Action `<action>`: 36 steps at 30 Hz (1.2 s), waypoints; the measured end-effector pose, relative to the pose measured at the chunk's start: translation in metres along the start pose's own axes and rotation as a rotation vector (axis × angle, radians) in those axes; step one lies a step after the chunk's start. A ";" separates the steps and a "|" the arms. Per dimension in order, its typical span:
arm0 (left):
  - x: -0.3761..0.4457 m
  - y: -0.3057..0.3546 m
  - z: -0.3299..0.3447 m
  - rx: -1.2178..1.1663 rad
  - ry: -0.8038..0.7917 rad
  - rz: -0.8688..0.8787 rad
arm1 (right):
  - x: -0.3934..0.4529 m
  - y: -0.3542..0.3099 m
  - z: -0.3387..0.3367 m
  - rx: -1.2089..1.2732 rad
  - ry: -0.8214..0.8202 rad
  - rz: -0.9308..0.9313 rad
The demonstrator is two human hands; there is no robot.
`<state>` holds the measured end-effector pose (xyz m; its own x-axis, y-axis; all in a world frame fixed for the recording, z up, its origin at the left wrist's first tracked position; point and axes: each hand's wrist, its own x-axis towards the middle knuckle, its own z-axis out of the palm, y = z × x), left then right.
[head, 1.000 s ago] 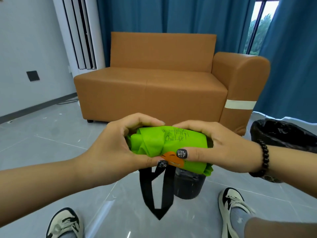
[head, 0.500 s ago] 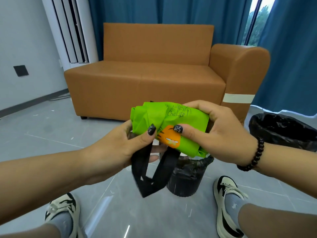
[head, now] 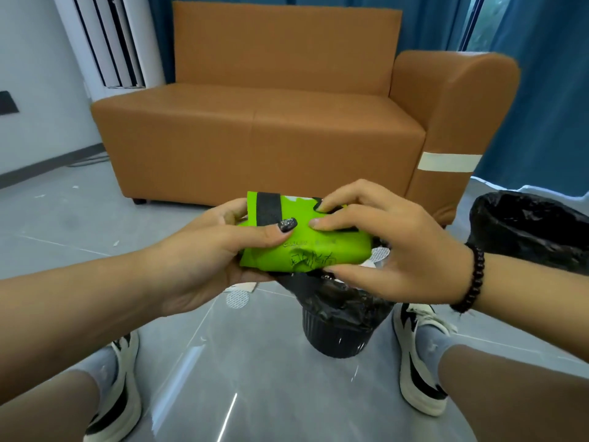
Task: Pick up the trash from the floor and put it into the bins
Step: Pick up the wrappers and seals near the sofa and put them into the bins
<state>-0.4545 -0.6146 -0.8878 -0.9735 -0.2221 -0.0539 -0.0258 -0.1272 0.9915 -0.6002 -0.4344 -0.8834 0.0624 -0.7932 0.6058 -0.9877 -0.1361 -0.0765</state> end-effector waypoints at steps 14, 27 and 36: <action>0.118 -0.023 0.006 0.011 -0.047 0.213 | 0.006 0.083 0.024 1.144 0.387 0.961; 0.151 -0.139 -0.005 1.023 0.037 0.005 | -0.055 0.158 0.089 -0.125 0.068 0.669; 0.156 -0.168 -0.004 0.348 -0.054 -0.031 | -0.039 0.168 0.103 0.059 -0.770 0.772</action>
<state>-0.6010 -0.6316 -1.0631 -0.9814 -0.1709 -0.0879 -0.1229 0.2061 0.9708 -0.7536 -0.4877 -1.0017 -0.4780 -0.8330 -0.2785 -0.7920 0.5459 -0.2734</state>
